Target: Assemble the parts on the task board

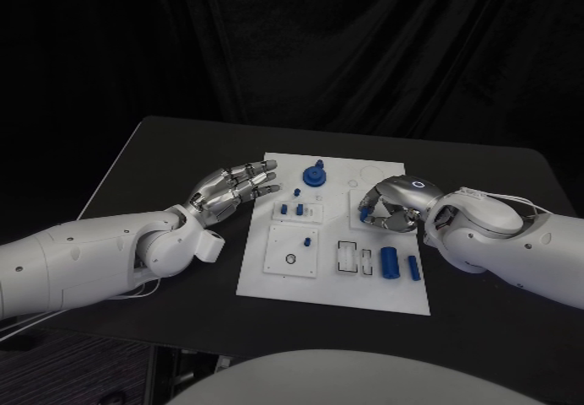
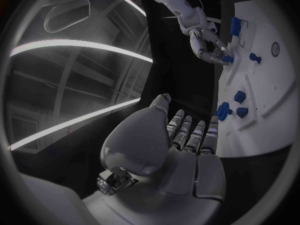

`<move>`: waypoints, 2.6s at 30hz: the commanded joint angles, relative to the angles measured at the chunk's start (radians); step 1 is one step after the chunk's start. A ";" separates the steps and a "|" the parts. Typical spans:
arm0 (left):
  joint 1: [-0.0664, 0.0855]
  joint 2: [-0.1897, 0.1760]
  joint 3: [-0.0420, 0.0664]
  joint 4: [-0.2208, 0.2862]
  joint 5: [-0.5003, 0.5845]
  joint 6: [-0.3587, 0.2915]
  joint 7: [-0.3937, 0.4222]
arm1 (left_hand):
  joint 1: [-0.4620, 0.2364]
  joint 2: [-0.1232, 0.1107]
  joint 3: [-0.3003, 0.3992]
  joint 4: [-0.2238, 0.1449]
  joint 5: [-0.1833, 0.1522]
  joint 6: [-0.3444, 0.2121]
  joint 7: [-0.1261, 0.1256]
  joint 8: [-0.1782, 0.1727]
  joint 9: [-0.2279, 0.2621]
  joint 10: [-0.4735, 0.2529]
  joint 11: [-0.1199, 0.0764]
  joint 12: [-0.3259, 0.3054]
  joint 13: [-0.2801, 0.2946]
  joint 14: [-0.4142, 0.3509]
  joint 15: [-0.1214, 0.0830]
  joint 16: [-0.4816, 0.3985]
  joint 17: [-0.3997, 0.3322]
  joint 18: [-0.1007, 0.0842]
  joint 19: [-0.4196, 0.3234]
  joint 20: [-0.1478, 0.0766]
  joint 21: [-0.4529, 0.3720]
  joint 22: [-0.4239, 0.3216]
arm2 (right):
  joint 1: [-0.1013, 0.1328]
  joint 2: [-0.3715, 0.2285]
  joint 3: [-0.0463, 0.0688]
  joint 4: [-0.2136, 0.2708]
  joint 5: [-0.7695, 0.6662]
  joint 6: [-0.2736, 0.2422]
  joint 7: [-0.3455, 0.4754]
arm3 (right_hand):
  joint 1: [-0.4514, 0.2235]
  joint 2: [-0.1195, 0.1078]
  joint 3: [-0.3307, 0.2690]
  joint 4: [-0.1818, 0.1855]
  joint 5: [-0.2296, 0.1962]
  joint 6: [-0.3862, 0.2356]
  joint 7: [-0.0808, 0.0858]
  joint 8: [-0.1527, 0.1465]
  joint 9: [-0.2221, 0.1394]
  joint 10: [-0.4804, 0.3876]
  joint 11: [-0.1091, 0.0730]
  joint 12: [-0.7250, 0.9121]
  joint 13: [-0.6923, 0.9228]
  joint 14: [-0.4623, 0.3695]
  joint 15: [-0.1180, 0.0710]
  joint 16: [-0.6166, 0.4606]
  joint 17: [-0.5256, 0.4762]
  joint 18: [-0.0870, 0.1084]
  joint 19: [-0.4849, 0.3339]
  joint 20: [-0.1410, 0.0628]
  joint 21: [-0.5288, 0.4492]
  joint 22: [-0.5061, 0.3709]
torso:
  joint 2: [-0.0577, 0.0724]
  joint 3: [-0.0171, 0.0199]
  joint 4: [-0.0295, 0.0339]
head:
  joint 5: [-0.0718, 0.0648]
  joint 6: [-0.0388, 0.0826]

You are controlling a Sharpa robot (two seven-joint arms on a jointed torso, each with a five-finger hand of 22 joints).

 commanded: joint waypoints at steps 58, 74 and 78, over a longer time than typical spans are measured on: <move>-0.011 -0.004 0.001 0.003 0.004 0.014 0.085 | -0.002 0.012 0.018 -0.010 0.010 0.026 0.014 0.006 0.005 -0.002 0.011 0.004 0.000 -0.002 0.009 0.008 0.002 -0.010 0.011 0.002 0.005 -0.003 | 0.069 -0.068 0.003 0.123 0.012 -0.102 -0.003 | 0.041 0.003 0.022 -0.057 0.025 0.042 -0.014 0.063 0.091 0.000 -0.020 0.075 0.081 -0.008 -0.021 -0.012 -0.019 -0.013 -0.006 -0.016 -0.012 0.107 | 0.001 -0.0006 0.0021 | 0.014 0.000; -0.011 -0.001 0.001 0.007 0.004 0.005 0.118 | -0.008 0.014 0.038 -0.017 0.029 0.056 0.012 0.013 0.010 0.018 0.012 0.025 0.003 0.009 0.009 0.019 0.003 -0.011 0.021 0.001 0.007 -0.003 | 0.056 -0.008 0.002 0.263 -0.134 0.002 -0.013 | 0.038 -0.003 0.019 -0.061 0.013 0.033 -0.016 0.060 0.102 0.014 -0.024 0.080 0.086 -0.008 -0.024 -0.014 -0.022 -0.013 -0.005 -0.020 -0.011 0.107 | 0.000 -0.0006 0.0012 | 0.030 0.000; -0.011 0.000 0.001 0.009 0.004 -0.003 0.137 | -0.009 0.014 0.044 -0.019 0.037 0.063 0.009 0.014 0.011 0.024 0.009 0.032 0.003 0.009 0.004 0.020 0.003 -0.009 0.025 -0.001 0.008 -0.001 | 0.032 0.062 0.002 0.239 -0.167 0.034 0.000 | 0.038 -0.003 0.019 -0.062 0.010 0.034 -0.017 0.061 0.105 0.016 -0.025 0.081 0.087 -0.008 -0.025 -0.015 -0.023 -0.013 -0.006 -0.020 -0.012 0.107 | 0.000 -0.0004 0.0011 | 0.037 0.000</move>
